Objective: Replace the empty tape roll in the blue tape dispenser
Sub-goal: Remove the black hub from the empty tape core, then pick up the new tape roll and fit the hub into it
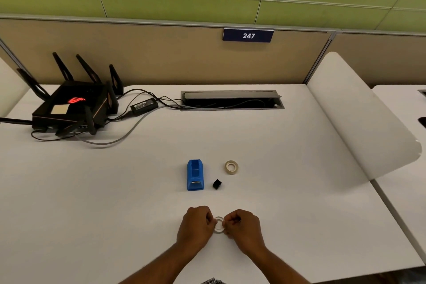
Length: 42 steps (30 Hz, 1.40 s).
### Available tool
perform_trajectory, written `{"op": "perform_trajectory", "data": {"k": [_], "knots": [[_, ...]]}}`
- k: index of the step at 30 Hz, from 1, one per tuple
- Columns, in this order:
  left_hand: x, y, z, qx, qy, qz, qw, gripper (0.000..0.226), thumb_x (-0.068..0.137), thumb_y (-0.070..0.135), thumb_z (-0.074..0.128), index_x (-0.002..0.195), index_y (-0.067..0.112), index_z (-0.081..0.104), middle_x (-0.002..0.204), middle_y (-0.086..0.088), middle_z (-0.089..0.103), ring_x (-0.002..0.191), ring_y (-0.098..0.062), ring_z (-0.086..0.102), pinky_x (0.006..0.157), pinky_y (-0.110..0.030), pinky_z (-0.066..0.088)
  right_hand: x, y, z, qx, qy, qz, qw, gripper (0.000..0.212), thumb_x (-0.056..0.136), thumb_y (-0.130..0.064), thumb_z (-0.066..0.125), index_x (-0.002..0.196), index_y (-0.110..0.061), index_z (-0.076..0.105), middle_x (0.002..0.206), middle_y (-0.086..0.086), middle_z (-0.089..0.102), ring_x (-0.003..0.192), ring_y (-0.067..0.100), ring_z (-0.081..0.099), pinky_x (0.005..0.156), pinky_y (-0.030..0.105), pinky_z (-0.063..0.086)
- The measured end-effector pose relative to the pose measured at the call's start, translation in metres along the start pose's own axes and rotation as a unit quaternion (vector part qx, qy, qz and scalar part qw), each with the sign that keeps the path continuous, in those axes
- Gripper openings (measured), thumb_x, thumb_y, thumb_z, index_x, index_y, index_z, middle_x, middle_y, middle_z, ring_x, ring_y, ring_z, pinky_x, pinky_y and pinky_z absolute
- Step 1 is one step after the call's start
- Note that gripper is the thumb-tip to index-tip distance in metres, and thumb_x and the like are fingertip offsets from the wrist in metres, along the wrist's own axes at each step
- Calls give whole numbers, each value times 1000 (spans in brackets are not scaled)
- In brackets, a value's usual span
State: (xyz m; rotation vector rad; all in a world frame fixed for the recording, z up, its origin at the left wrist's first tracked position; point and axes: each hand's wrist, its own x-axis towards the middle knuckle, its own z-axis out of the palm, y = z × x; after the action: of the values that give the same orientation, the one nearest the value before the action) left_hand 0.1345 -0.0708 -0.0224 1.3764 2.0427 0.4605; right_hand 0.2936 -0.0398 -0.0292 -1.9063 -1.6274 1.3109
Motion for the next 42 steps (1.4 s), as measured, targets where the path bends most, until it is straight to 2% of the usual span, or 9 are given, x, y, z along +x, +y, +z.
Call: {"op": "perform_trajectory", "data": {"k": [4,11,17,22,26,31,34,38,42], "knots": [[2,-2,-1,-8,5,-2,1000,14,86,39,72,87,24,71,84,7,73,74,-7,65,71,-21,56,2,0,-2,1,5,-7,1000,10,83,-11,79,78,-18,76,67,1,78,62,15,76,69,34,67],[16,5,-11,-14,24,-9,1000,23,90,44,64,98,23,70,92,6,73,77,-6,62,74,-15,46,26,-11,-16,12,48,-14,999,10,86,-17,78,81,-25,76,76,-6,77,68,12,75,77,32,66],[39,22,-27,0,26,42,999,18,91,39,65,106,28,64,99,8,69,85,-5,62,80,-17,52,61,-37,-30,-21,91,-70,993,4,84,-25,78,87,-26,76,89,-10,74,82,9,71,80,30,60],[58,32,-39,77,38,144,986,28,92,36,63,119,27,62,120,8,59,116,-11,53,93,-20,46,82,-53,-32,-51,99,-106,988,22,84,-25,81,102,-27,70,109,-6,64,82,9,70,81,26,56],[72,41,-51,144,38,177,973,37,92,31,64,129,29,58,133,9,56,132,-15,42,109,-27,40,92,-62,-31,-83,106,-148,980,38,81,-21,82,116,-26,67,122,-2,59,104,18,66,88,30,55],[83,38,-51,199,-20,220,955,50,92,24,64,139,29,50,146,10,49,145,-16,27,122,-32,26,106,-65,-31,-177,65,-173,967,62,83,-17,78,140,-29,56,143,0,49,126,25,50,95,28,47],[89,33,-46,205,-47,238,948,50,93,22,62,140,31,48,147,11,49,148,-15,23,124,-34,22,113,-62,-30,-232,30,-192,953,66,88,-16,73,147,-35,49,155,-4,42,136,22,44,103,29,48],[97,31,-41,199,-51,239,949,46,94,21,61,138,32,52,144,10,53,146,-15,27,122,-34,21,118,-54,-26,-265,26,-212,940,62,93,-12,66,147,-37,50,157,-7,43,140,19,41,111,30,43],[102,29,-39,197,-44,239,950,38,94,25,61,131,30,57,136,8,58,137,-15,39,120,-32,28,118,-50,-27,-267,41,-216,938,55,92,-19,68,144,-34,54,149,-9,50,134,18,46,102,29,51]]}}
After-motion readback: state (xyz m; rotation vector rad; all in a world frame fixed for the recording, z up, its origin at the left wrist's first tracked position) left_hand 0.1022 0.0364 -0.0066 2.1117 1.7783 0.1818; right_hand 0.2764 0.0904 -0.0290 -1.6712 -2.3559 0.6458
